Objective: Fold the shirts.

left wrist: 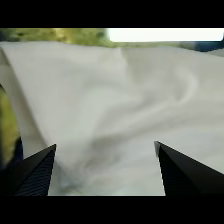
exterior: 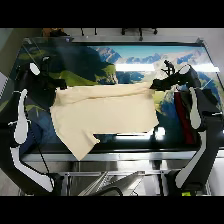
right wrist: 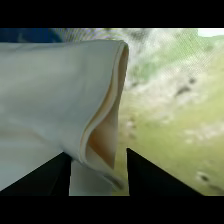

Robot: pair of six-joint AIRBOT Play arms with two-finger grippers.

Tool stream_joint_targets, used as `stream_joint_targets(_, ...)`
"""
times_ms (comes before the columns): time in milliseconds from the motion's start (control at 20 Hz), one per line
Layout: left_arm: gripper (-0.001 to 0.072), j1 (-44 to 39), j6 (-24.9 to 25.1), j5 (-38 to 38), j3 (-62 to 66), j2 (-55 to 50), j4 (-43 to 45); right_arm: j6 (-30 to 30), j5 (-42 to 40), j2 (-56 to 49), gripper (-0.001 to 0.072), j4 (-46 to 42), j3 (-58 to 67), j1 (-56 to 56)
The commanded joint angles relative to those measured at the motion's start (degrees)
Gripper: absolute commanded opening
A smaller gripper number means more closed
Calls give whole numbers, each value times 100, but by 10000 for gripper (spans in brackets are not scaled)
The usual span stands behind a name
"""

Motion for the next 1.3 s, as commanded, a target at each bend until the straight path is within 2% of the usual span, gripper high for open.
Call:
stream_joint_targets(0, 706, 144, -247, -468, 24, 155, -20, 118, 223, 284, 390, -483, 7, -111)
stream_joint_targets(200, 707, 651, -592, -1377, -120, 710, -76, 197, 1209, 828, 379, -566, -70, -693)
stream_joint_targets(350, 706, 911, -603, -1672, -1285, 1467, -85, 214, 1534, 1268, 377, -385, -944, -1134)
stream_joint_targets(600, 706, 986, -601, -1399, -4033, 2929, -92, -179, 1250, 2299, 389, -140, -3320, -1405)
stream_joint_targets(700, 706, 984, -577, -1154, -4972, 3364, -358, -636, 977, 2402, 390, 516, -4050, -1397)
stream_joint_targets(800, 706, 981, -514, -793, -5709, 3724, -660, -848, 723, 2367, 390, 855, -4607, -1353)
stream_joint_targets(1100, 706, 975, -518, -264, -6839, 4253, -844, -1062, 566, 2328, 389, 914, -5226, -1132)
stream_joint_targets(1250, 706, 975, -444, 33, -7101, 4249, -1322, -1128, 560, 2326, 389, 1023, -5226, -896)
